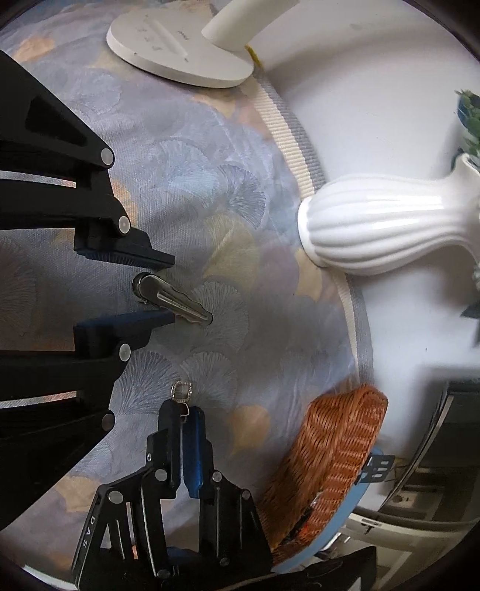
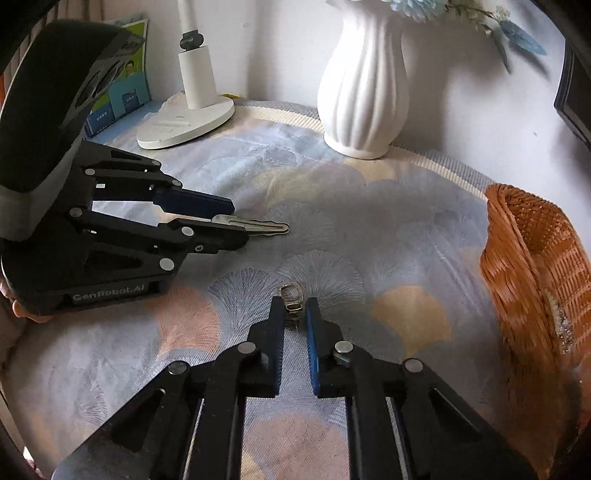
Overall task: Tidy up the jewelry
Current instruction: 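Grasp the silver hair clip with the left gripper while the right gripper grasps the small silver clasp, then carry both items into the wicker basket and open both grippers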
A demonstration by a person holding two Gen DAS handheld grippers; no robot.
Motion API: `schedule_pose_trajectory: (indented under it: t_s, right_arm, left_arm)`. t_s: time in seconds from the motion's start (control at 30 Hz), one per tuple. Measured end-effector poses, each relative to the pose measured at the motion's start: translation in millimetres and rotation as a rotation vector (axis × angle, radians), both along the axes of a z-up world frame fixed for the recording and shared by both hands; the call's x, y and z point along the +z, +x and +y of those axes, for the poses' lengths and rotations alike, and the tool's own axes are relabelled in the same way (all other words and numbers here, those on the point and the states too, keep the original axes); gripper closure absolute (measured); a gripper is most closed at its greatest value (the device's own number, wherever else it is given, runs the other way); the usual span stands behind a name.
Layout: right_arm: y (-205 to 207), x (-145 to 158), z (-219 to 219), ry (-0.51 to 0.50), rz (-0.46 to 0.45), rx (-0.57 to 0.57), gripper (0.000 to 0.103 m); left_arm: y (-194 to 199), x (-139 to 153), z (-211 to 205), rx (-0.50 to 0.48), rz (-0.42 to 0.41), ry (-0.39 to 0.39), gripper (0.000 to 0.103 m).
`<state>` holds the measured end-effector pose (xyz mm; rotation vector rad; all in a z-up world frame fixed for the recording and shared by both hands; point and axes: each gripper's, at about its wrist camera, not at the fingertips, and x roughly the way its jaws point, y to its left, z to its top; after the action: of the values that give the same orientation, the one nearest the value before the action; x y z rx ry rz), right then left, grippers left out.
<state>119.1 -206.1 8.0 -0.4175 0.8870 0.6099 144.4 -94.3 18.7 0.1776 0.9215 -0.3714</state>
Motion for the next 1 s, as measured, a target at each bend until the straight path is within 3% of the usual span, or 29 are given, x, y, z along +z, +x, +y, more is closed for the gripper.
schedule_pose_trajectory:
  t_s: [0.17,0.33,0.63,0.77,0.87,1.0]
  right_arm:
    - [-2,4,-5,0.036,-0.006,-0.016,0.091]
    - [-8,13,-20,0.082,0.018,-0.05,0.091]
    - [-33,79,-92,0.178,-0.051,-0.14,0.091]
    - [-11,118,-140,0.258,-0.039,-0.256,0.091]
    - [13,142,-173,0.264,-0.079,-0.369,0.091]
    - [49,151,-206,0.338,-0.037,-0.471,0.091]
  left_arm:
    - [-5,4,0,-0.008,-0.025,-0.005,0.081]
    - [-11,11,2,-0.027,-0.021,-0.063,0.081]
    - [-27,58,-19,-0.087,-0.083,-0.096,0.081]
    - [-28,100,-51,-0.134,-0.151,-0.073,0.081]
    - [-21,129,-82,-0.172,-0.202,-0.062,0.081]
    - [3,142,-126,-0.222,-0.216,-0.057,0.081]
